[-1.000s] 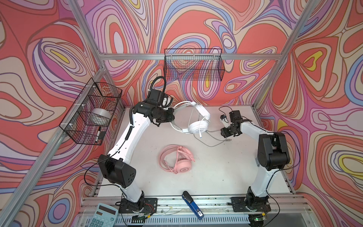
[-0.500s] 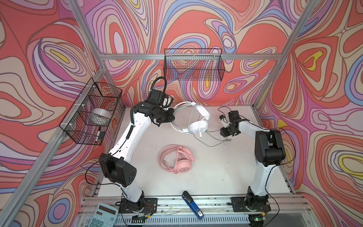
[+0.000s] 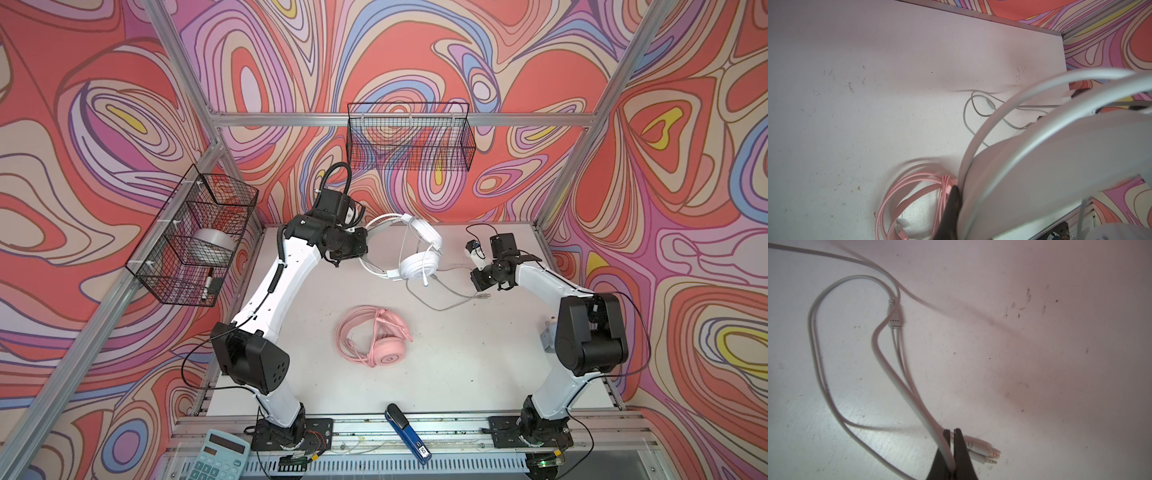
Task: Wrap the headphones
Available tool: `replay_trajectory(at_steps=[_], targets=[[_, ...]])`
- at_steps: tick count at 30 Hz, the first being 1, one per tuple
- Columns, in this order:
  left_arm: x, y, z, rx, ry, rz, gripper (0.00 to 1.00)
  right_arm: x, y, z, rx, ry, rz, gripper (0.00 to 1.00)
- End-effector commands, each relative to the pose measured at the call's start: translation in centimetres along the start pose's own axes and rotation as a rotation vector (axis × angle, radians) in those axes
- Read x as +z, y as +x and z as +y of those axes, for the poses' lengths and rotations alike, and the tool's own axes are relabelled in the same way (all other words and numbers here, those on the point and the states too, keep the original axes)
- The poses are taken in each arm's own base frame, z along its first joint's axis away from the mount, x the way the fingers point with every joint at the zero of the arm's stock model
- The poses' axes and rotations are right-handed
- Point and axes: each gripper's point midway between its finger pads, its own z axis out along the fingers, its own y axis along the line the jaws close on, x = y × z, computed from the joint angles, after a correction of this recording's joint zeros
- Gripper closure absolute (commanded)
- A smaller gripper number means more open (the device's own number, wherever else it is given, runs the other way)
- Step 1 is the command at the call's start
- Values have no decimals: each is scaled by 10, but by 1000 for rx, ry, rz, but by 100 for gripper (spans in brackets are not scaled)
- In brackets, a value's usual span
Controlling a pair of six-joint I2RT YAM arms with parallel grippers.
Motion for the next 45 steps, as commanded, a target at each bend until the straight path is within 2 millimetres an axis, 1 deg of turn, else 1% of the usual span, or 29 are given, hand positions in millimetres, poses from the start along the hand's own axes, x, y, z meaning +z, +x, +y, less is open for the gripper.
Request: replay_trajectory(at_steps=[1,9,13,15,21,24,27,32,39,45], targets=[[1,-18,4,-68,-24,-72,100,-24,-2,31,-122,-45,-30,100],[17,-30,21,-149,-121,-100,100,-71,5,89,-399,-101,-120,100],[28,-32,31,-180,-169,-102,100,-98,1,112,-511,-130,-207,100],[34,-32,34,-188,-182,-98,100,-107,-3,124,-557,-149,-240,100],[49,-28,43,-178,-254,-79,100,-132,-20,145,-642,-184,-301,100],[56,-24,44,-166,-280,-63,100,-139,-28,155,-688,-206,-305,100],[62,-19,43,-152,-290,-45,100,-144,-41,159,-701,-206,-310,100],[68,-13,39,-110,-314,-22,100,-151,-63,160,-658,-218,-313,100],[73,-5,33,-49,-344,8,100,-159,-99,152,-582,-195,-307,100],[76,3,25,-4,-341,30,100,-158,-118,142,-528,-159,-279,100]])
